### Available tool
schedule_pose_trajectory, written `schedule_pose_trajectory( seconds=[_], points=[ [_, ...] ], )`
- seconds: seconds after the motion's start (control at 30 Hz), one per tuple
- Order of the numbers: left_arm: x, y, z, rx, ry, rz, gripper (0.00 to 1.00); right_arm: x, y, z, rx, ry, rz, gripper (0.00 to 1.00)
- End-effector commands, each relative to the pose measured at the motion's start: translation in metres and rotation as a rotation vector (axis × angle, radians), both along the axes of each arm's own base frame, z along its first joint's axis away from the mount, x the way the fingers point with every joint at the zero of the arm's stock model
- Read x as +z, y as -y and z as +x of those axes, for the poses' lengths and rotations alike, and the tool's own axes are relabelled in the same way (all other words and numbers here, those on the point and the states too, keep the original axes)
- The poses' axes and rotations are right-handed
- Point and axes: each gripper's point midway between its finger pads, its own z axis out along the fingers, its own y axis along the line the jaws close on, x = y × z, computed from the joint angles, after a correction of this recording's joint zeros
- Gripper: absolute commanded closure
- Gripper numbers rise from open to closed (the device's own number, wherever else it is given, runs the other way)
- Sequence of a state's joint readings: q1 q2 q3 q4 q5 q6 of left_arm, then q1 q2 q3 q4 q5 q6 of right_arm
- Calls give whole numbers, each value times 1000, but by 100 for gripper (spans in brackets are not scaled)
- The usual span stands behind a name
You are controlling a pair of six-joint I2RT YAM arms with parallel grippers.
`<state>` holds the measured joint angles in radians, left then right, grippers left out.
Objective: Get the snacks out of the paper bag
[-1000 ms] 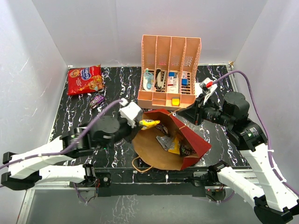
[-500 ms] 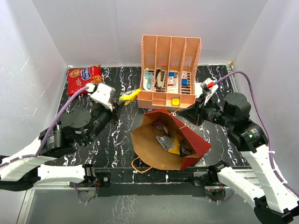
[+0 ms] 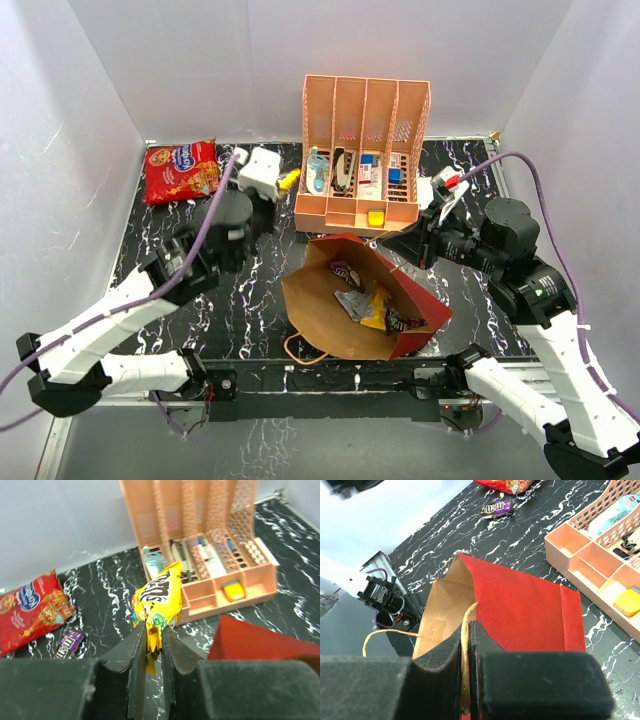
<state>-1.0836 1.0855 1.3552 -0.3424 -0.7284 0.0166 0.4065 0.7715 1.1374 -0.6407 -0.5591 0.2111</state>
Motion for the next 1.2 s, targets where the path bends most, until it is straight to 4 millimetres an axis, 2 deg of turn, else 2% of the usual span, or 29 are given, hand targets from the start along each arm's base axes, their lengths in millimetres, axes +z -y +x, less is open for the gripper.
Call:
schedule_pose_trajectory(
  seconds=[0.0, 0.17, 0.3, 0.5, 0.67, 0.77, 0.93, 1.17],
  points=[
    [-13, -28, 43, 83, -86, -116, 91, 26, 3, -4, -5, 77, 28, 92],
    [-65, -58, 90, 252, -224, -168, 93, 26, 3, -4, -8, 80, 24, 92],
    [-107, -87, 119, 359, -332, -301, 94, 27, 2, -5, 4, 79, 26, 92],
    [-166, -114, 143, 491, -424, -331, 97, 28, 3, -7, 2, 91, 24, 92],
    [-216, -143, 148, 557, -539, -373, 100, 28, 4, -7, -2, 91, 22, 92],
    [-233, -152, 149, 576, -572, -348, 100, 26, 4, -6, 0, 88, 19, 92],
    [-252, -150, 157, 557, -630, -372, 100, 24, 1, -3, 7, 82, 22, 92],
    [-283, -176, 170, 628, -733, -436, 100, 20, 0, -1, 9, 67, 20, 92]
  ],
)
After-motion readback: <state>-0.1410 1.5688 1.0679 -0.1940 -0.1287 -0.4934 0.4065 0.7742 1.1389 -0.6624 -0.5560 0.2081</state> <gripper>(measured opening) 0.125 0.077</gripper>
